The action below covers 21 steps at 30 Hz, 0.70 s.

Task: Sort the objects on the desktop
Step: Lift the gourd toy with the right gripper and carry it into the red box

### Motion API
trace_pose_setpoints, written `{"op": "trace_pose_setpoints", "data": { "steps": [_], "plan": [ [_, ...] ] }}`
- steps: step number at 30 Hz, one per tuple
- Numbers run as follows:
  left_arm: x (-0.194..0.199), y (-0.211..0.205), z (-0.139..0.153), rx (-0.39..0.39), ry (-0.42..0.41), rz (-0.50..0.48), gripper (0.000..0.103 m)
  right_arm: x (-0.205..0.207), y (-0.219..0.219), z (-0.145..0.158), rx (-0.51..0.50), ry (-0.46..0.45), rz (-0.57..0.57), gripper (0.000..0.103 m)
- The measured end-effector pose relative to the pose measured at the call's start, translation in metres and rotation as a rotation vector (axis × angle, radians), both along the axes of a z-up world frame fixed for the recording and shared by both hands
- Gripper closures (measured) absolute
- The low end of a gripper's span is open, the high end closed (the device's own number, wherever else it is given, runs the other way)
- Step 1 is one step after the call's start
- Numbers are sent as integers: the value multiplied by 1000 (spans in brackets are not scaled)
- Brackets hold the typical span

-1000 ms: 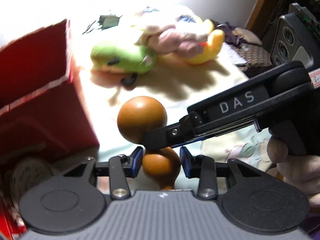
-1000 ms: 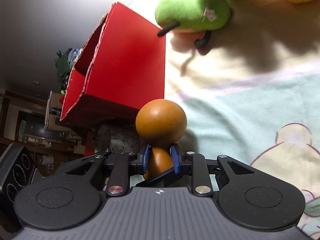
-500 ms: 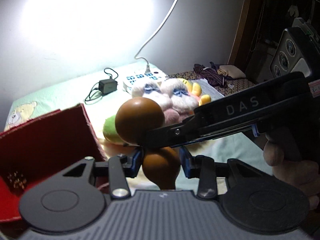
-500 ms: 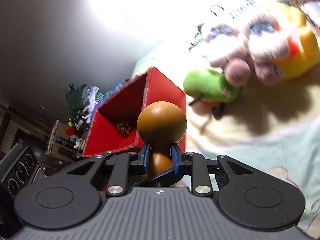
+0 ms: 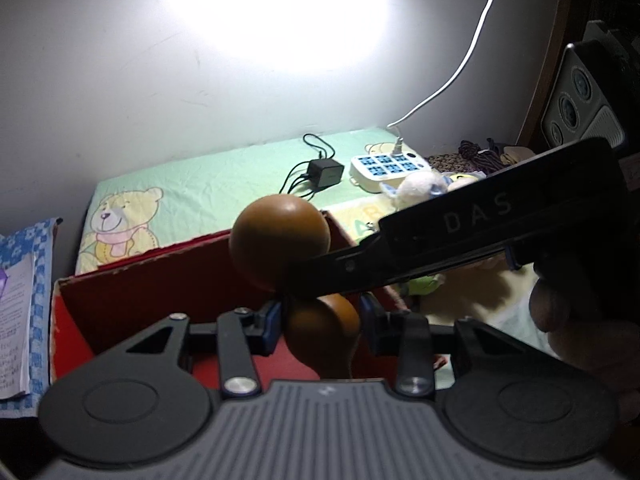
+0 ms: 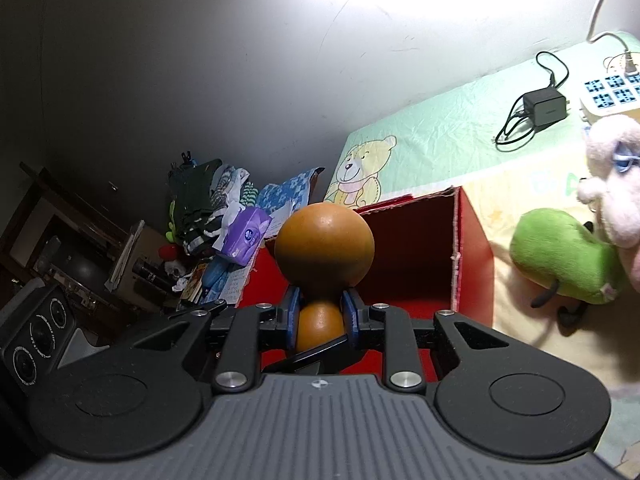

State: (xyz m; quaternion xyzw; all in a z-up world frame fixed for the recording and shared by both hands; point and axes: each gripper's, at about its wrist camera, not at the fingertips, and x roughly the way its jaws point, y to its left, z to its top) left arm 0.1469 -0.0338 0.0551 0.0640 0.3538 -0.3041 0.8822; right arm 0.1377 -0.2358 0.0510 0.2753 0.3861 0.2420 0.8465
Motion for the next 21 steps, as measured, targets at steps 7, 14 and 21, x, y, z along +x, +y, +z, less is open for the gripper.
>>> {"op": "trace_pose_setpoints", "data": {
  "steps": [7,14,21],
  "plan": [
    [39,25,-34,12,134,29,64,39,44,-22,-26,98,40,77],
    [62,33,-60,74,229,52,64,70,66,-52,-35,217,52,77],
    [80,33,-78,152,284,73,64,91,80,-75,-56,305,62,78]
  ]
}}
